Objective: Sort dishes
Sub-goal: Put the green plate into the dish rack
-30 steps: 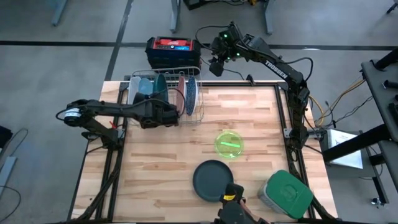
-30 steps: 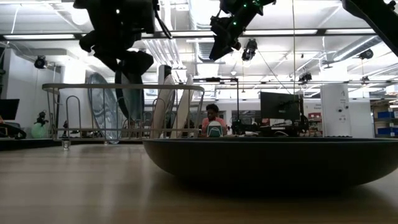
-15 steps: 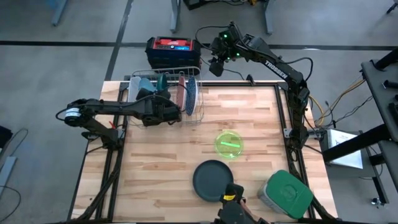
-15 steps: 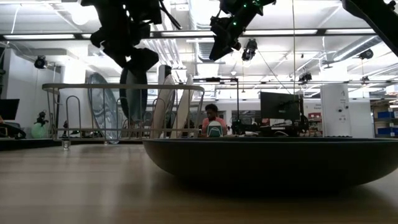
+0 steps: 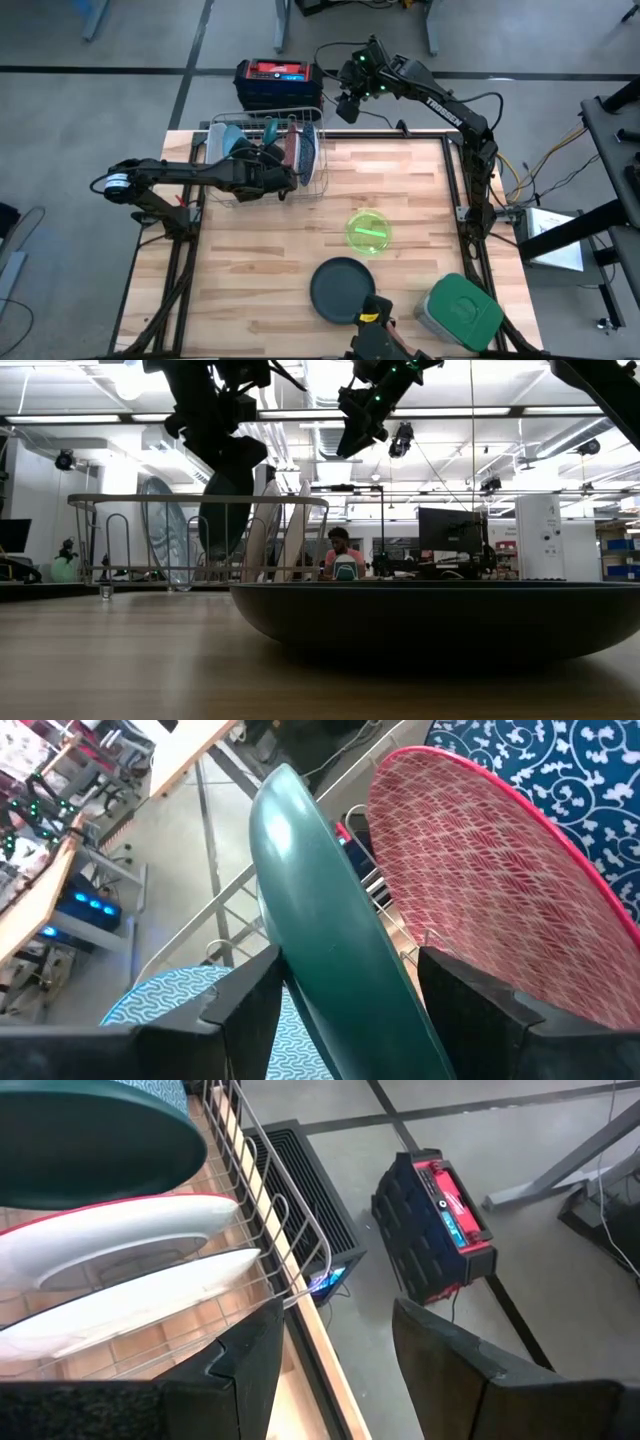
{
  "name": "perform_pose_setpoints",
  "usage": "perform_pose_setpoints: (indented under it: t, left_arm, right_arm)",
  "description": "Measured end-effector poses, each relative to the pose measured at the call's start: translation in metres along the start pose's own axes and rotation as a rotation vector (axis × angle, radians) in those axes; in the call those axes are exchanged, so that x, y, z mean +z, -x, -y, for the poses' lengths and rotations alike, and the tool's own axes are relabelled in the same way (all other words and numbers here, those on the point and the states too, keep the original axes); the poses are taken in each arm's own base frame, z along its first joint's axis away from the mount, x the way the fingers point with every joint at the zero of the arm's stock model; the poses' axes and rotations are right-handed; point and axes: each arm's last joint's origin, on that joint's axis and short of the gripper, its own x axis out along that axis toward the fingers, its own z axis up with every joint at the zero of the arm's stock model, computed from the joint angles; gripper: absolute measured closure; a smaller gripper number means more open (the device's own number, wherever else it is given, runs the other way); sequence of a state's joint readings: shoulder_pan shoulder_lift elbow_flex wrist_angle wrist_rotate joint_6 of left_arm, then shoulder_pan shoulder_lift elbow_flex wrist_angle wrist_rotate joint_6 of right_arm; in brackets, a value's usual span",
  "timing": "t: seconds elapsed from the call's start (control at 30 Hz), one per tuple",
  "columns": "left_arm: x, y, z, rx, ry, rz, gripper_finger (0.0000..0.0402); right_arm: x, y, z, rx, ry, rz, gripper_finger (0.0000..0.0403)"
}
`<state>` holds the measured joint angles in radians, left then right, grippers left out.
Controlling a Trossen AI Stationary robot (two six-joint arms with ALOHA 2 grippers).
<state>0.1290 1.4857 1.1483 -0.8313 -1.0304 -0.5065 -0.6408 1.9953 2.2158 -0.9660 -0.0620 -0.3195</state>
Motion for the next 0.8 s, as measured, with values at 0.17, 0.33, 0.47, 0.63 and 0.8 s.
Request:
perform_pose_setpoints:
  t: [0.17,0.33,0.47,0.63,0.8]
  left_arm:
    - [-0.001,-0.001,0.001,-0.044,0.026,-0.024,0.0182]
    - [-0.006,-0.002,-0.002,-0.046,0.041,-0.085,0.0182]
    - [-0.008,-0.003,-0.002,-0.054,0.041,-0.101,0.0182]
    - [-0.012,-0.001,-0.006,-0.066,0.058,-0.168,0.0182]
    - [-0.013,0.001,-0.008,-0.075,0.068,-0.204,0.0182]
  right_arm:
    - [0.0,0.0,0.0,0.001,0.0,-0.002,0.0224]
    - [0.0,0.0,0.0,0.001,-0.005,-0.003,0.0224]
    - [-0.001,-0.001,0.0,0.002,-0.005,-0.008,0.0224]
    - [-0.003,-0.002,-0.001,0.009,-0.006,-0.027,0.0224]
    - [-0.005,-0.003,-0.001,0.012,-0.007,-0.036,0.0224]
